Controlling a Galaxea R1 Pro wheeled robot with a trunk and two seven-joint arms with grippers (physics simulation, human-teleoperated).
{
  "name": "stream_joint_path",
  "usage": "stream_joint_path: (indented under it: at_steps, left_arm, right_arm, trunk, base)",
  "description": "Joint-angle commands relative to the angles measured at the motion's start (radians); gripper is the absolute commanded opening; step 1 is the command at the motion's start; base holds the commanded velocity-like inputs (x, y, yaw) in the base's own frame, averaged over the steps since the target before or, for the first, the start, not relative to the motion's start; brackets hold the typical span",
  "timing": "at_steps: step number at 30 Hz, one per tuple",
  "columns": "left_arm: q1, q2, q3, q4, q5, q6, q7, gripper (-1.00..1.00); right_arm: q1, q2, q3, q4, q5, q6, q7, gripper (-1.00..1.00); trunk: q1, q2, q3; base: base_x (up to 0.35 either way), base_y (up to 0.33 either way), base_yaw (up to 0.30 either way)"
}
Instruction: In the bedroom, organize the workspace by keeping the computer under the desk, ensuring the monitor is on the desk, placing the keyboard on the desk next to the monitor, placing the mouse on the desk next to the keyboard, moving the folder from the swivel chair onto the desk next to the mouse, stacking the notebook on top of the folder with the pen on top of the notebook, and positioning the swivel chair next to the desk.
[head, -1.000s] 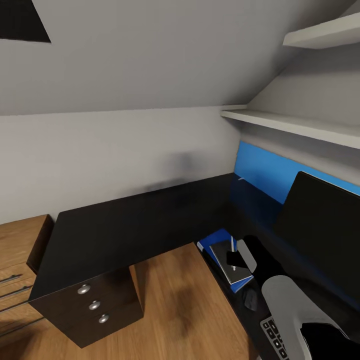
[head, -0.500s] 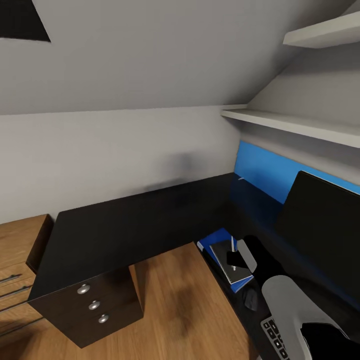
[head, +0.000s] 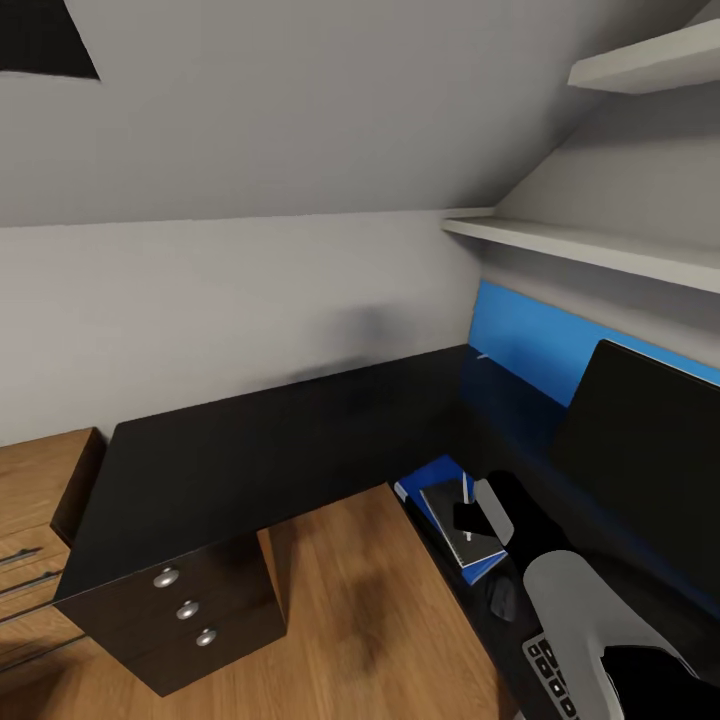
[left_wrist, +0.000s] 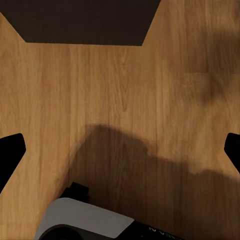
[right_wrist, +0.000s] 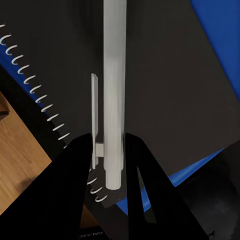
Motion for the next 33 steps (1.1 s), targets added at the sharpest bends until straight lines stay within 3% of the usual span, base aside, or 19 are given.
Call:
stream_joint_path:
  at_steps: [1, 30, 31, 33]
  left_arm:
    - [0.0, 0.0, -0.001, 0.0, 0.007, -0.003, 0.003, 1.0]
    - [0.0, 0.001, -0.001, 0.0, 0.007, -0.003, 0.003, 1.0]
    - [0.0, 0.001, -0.001, 0.0, 0.007, -0.003, 0.003, 1.0]
    - [0.0, 0.002, 0.0, 0.0, 0.007, -0.003, 0.003, 1.0]
  right_arm:
    - [-0.001, 0.001, -0.001, -0.001, -0.011, 0.002, -0.009, -1.0]
    - [-0.001, 0.001, -0.002, -0.001, -0.011, 0.002, -0.007, -1.0]
    - [-0.001, 0.001, -0.002, -0.001, -0.011, 0.002, -0.007, 1.0]
    - [-0.001, 0.001, -0.002, -0.001, -0.011, 0.002, -0.007, 1.0]
  trunk:
    - [0.0, -0.001, -0.001]
    - [0.0, -0.001, -0.001]
    - [0.0, -0.001, -0.001]
    - [0.0, -0.001, -0.001]
  base:
    - [0.0, 0.0, 0.0]
    - [0.0, 0.0, 0.0]
    - [0.0, 0.0, 0.0]
    - [0.0, 0.0, 0.0]
